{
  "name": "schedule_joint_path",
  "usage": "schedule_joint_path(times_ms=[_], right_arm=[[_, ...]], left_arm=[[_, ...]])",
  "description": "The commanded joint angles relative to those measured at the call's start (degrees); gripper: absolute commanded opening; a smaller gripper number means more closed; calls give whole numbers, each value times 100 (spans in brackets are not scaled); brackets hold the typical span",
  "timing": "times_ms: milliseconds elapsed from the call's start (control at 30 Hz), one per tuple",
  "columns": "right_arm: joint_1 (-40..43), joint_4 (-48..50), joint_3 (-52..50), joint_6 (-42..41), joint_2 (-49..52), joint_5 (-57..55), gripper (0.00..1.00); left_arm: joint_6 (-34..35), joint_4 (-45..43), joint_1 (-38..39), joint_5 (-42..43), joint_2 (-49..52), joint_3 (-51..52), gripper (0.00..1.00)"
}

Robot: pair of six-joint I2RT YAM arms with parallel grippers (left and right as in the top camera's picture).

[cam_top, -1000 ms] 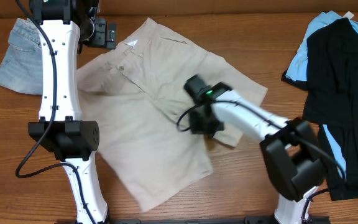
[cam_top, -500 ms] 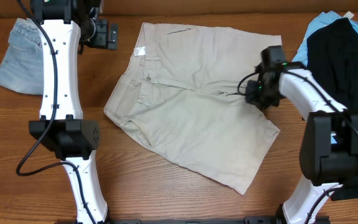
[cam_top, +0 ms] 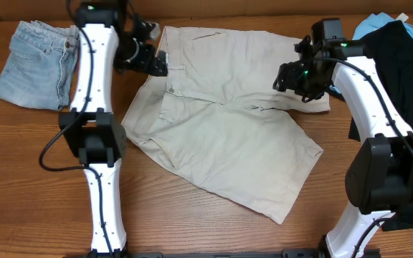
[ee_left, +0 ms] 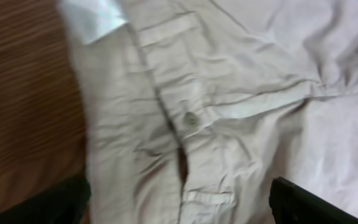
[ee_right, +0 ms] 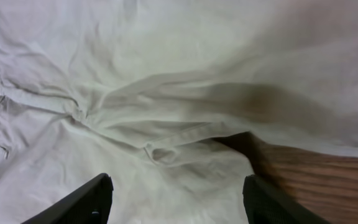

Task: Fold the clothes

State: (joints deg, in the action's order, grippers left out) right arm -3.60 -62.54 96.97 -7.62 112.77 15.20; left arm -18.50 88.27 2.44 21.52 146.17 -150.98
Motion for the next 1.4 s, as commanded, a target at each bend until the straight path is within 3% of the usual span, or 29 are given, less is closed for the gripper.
schedule_joint_path(times_ms=[0,267,433,600,833,1367], right_arm=[[-20,22,98,44,-122,98,71],[-20,4,98,46,-122,96,73],[-20,9,98,44,-122,96,76],[-20,37,98,44,-122,94,77],[-20,50,98,44,-122,94,77],[-20,52,98,46,-122,74,77]], left_arm=[[-511,28,221,358,254,13,90],[-551,240,474,133,756,13,70],[-127,313,474,-544,772,13,69],[-31,728,468,-695,789,13,66],[81,855,507,-678,791,13,54],[181,695,577,-647,901,17,52]])
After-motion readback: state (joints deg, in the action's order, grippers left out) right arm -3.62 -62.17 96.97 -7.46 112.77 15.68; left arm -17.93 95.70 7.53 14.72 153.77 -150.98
